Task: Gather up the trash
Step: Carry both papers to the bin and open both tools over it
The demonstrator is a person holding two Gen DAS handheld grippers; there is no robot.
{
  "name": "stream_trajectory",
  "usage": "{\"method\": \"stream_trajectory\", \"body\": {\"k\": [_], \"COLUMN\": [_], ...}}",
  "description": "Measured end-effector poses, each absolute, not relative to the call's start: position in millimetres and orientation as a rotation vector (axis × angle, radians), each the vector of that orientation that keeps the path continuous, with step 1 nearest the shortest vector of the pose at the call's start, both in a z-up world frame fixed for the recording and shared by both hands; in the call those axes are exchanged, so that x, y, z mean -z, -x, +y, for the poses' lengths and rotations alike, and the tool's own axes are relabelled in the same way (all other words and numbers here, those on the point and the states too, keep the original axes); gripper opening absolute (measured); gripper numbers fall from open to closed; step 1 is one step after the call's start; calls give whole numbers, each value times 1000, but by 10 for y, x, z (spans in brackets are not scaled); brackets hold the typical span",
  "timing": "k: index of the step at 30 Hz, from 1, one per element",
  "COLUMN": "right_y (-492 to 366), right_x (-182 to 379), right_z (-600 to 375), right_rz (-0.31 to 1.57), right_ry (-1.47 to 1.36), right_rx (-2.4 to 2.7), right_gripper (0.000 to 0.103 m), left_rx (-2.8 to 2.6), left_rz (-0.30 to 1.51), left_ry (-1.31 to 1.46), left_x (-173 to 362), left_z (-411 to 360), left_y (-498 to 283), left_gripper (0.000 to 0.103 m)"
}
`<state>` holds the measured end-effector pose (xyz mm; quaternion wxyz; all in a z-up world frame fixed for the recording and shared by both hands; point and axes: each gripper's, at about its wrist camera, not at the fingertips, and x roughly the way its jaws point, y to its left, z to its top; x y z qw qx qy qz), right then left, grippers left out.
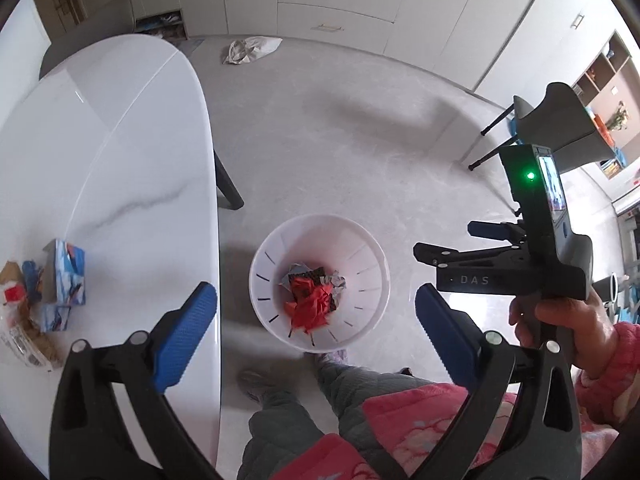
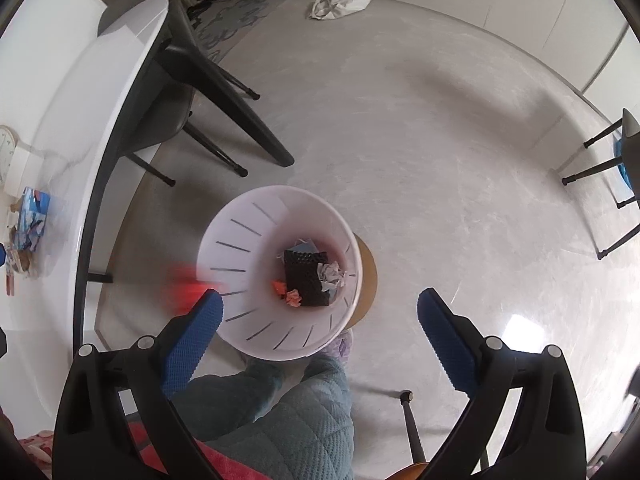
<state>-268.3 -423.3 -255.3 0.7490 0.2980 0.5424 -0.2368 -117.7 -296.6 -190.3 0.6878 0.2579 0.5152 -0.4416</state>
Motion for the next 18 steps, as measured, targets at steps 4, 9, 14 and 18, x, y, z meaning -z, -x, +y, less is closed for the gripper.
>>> {"method": "stream_trajectory", "body": {"k": [4, 9, 14, 18], "right_y": [2662, 2593, 2516, 2453], "right_x": [2543, 2533, 2513, 2479], "right_z": [-4238, -4195, -4150, -4083], "right_rz": [1182, 1184, 1191, 1194], "right_ry": [-646, -626, -613, -601], "right_rx": [509, 490, 475, 465], "right_gripper": [97, 97, 97, 97], "left_rx": [970, 951, 935, 914], "left_rz": [1166, 1168, 1171, 1178], "left_ry": [-568, -542, -528, -508], "left_x": [1920, 1891, 1883, 1861], "left_z": [-2976, -2866, -2825, -2735], "left_y": [1149, 1086, 1077, 1008], "left_gripper": [95, 95, 95, 95]}}
